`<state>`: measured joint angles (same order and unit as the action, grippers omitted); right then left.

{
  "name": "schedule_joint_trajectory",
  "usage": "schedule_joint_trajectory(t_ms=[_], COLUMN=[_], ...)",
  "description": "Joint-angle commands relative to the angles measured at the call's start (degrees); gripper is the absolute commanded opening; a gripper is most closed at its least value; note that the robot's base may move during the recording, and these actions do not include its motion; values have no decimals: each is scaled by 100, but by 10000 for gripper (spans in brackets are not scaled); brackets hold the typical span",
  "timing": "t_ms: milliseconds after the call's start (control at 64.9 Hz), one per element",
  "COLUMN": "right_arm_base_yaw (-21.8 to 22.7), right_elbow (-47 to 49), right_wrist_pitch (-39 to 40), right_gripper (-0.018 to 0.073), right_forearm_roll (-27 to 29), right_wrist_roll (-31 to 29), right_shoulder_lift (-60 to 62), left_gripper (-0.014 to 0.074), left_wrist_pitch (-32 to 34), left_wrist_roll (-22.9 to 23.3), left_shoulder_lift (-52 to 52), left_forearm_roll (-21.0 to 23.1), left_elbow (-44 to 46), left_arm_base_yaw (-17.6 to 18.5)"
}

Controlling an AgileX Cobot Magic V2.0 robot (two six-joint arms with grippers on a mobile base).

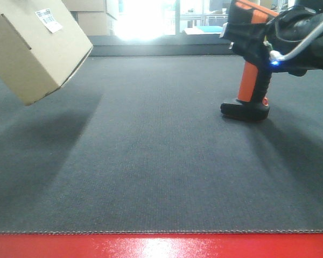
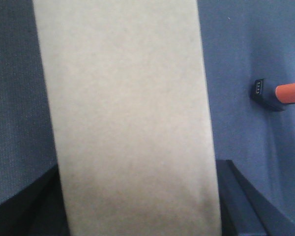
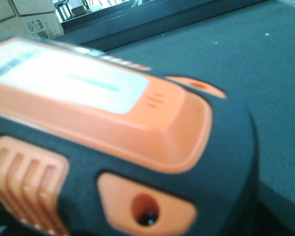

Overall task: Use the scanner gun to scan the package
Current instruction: 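Lift the scanner gun with the right gripper and aim it at the box label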

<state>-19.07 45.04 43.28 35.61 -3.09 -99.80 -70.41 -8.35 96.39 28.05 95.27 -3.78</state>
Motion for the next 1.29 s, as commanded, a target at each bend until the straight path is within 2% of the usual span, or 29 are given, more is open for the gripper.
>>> schedule_joint_trajectory(t_ms=[0,62,324,524,632,817,1002,1125,1279], right_arm_base_yaw=[-3,-3,-3,-3,-3,-3,-3,-3,59], right_elbow=[40,40,40,86,248,879,1643,2062,2282], right_wrist_pitch=[126,126,100,-208,-833,-2406,-3846,-4363,-4469], right_gripper=[-10,-166,-153,-153,-153,-153,-153,-153,-153], right_forearm_roll=[20,20,-18,-602,-702,-764,-1334,-1852,-2347], right_wrist_roll=[12,12,-12,-731,-1184,-1950,-2264,-2264,-2264], right_shoulder_lift=[8,8,83,477,738,1028,1067,1067,1067], left_gripper=[-111,-111,-111,-111,-111,-111,-111,-111,-111], left_wrist_pitch=[44,44,44,44,44,44,44,44,44], left_wrist_roll=[-42,-42,-42,-42,-42,-65,-67,-67,-67], left_shoulder_lift=[-45,-45,-45,-45,-45,-45,-45,-45,-45], left_forearm_roll=[94,94,116,126,126,126,76,-75,-163], left_elbow=[3,3,3,3,3,3,3,3,3], left_arm_base_yaw=[9,9,9,9,9,9,9,9,9])
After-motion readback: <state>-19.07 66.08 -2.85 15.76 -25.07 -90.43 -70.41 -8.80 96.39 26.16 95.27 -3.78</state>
